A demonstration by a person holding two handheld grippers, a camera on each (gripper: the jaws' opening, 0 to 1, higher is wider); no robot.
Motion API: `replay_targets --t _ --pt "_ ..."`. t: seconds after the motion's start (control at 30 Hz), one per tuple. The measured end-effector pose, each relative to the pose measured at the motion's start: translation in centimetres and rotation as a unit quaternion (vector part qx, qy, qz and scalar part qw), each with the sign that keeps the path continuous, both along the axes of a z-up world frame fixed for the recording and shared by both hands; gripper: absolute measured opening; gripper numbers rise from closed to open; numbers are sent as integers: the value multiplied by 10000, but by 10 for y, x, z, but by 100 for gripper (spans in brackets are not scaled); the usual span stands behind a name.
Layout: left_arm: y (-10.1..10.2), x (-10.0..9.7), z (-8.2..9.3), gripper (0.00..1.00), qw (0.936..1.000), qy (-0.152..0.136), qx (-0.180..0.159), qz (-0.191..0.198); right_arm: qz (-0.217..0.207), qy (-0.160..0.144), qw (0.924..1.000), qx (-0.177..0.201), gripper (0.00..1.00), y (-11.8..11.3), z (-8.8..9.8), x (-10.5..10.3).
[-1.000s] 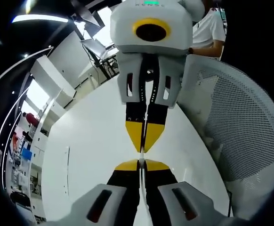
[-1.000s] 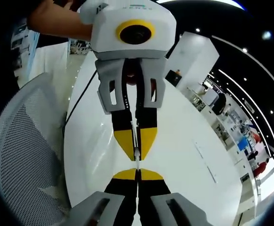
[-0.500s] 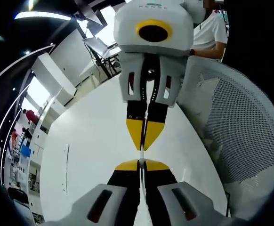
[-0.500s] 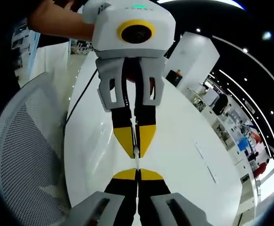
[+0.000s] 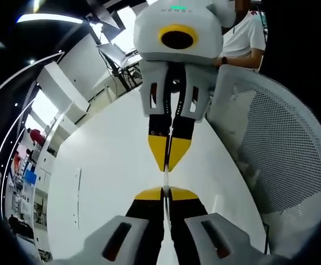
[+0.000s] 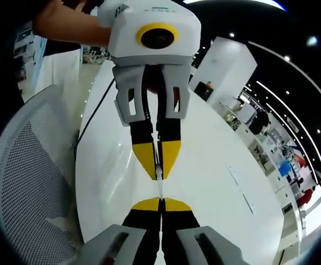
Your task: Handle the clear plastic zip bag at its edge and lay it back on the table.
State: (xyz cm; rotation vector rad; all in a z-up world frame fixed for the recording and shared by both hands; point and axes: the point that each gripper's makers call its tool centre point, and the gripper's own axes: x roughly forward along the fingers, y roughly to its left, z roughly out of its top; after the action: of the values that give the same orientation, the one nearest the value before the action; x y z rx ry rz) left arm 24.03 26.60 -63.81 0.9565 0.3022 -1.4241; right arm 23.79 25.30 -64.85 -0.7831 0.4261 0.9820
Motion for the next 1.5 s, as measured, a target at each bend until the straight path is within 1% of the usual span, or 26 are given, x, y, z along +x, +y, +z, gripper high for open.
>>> replay_targets --t 1.5 --pt "12 -1 3 0 10000 30 10 52 9 17 10000 1 0 -2 0 -1"
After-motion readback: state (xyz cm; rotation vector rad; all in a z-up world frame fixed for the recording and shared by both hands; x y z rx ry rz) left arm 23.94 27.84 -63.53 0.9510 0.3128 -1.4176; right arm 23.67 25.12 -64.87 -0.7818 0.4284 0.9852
